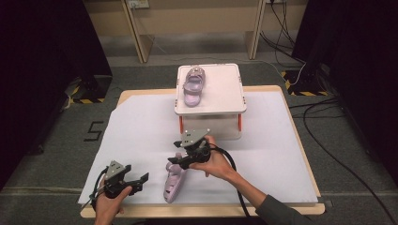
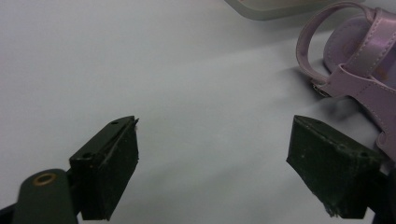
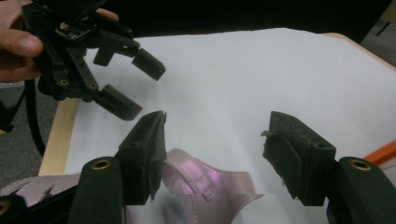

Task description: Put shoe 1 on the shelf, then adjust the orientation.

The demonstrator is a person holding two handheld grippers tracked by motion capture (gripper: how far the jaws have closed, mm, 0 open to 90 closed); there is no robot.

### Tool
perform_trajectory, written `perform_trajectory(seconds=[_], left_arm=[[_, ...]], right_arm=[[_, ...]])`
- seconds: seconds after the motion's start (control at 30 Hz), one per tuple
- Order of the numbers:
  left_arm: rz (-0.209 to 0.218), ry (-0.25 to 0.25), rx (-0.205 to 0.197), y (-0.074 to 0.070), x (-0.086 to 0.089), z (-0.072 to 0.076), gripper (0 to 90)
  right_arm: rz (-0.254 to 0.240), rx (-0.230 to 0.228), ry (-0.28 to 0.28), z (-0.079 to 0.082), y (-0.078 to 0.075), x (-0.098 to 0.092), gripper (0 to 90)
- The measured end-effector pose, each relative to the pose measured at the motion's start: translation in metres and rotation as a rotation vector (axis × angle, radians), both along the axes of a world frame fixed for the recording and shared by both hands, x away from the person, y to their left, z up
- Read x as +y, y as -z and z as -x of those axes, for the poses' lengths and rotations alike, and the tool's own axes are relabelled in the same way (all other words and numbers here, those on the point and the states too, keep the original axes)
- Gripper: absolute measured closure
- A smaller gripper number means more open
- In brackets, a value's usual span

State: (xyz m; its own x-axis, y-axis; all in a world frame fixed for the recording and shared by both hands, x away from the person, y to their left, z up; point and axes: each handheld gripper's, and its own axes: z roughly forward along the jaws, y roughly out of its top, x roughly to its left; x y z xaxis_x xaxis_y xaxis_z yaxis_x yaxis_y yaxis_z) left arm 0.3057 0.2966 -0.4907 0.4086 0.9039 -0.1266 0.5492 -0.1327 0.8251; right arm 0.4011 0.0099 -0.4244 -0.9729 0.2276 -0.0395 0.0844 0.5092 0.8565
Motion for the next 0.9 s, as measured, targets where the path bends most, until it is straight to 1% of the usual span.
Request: perform_trajectory(seconds=[0.13,0.3,0.53,0.6,0.7,0.73,0.77,0.83,0.9], left_arm=[[-0.001,0.001,0.001,0.0,0.0,0.0,15.7],[-0.002,0.002,0.0,0.0,0.0,0.0,15.7],[-0.006,0.005,0.006,0.0,-0.001,0.0,15.7],[-0.004,0.002,0.005,0.0,0.0,0.0,15.7],[-0.004,-0.001,0.006,0.0,0.001,0.001,15.7],[-0.004,-0.001,0.005,0.0,0.0,0.001,15.7],[-0.002,-0.001,0.003,0.0,0.0,0.001,15.7],[-0.006,0.002,0.0,0.0,-0.001,0.0,15.7],[-0.008,0.005,0.001,0.0,-0.001,0.0,15.7]], right_arm=[[0.015,0.005,-0.015,0.001,0.005,0.004,38.1],[0.019,0.025,-0.023,0.002,0.009,0.006,38.1],[0.029,0.04,-0.034,0.001,0.016,0.009,37.1],[0.038,0.04,-0.038,0.0,0.017,0.01,37.0],[0.05,0.054,-0.047,0.0,0.02,0.012,37.3],[0.056,0.049,-0.053,0.0,0.022,0.013,37.7],[0.065,0.055,-0.057,0.0,0.023,0.013,38.2],[0.068,0.053,-0.056,0.0,0.025,0.013,38.8],[0.076,0.047,-0.061,0.001,0.024,0.011,40.3]])
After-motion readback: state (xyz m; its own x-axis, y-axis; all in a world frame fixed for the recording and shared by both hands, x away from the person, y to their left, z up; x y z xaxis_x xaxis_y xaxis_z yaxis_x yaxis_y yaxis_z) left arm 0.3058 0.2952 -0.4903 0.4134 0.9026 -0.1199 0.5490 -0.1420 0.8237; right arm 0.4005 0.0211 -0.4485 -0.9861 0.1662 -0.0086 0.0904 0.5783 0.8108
